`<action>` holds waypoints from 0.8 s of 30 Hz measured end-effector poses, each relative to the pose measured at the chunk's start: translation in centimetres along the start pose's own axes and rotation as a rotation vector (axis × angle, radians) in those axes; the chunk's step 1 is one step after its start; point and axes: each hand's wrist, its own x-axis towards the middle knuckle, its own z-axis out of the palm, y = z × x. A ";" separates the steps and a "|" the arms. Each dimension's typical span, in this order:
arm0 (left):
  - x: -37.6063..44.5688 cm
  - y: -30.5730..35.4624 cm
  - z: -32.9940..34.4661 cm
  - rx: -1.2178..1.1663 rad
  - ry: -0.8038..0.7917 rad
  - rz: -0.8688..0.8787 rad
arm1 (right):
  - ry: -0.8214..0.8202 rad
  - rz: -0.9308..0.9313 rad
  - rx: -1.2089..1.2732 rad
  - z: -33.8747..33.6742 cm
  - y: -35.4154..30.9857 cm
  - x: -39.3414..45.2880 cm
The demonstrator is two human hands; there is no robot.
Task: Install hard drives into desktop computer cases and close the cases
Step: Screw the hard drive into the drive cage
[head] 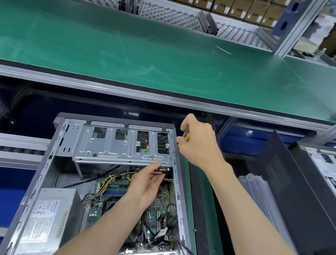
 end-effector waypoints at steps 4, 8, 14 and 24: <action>0.3 -0.1 0.1 -0.007 0.027 0.025 | -0.090 -0.093 -0.058 -0.5 -0.6 0.8; 0.5 -0.2 0.1 -0.011 0.039 0.030 | -0.075 -0.081 -0.227 -0.5 -1.4 1.7; 0.5 -0.1 0.1 -0.023 0.050 0.033 | -0.159 -0.100 -0.202 -1.0 -1.8 2.3; 0.6 -0.2 0.1 -0.043 0.048 0.034 | -0.255 -0.100 -0.205 -1.3 -2.5 2.9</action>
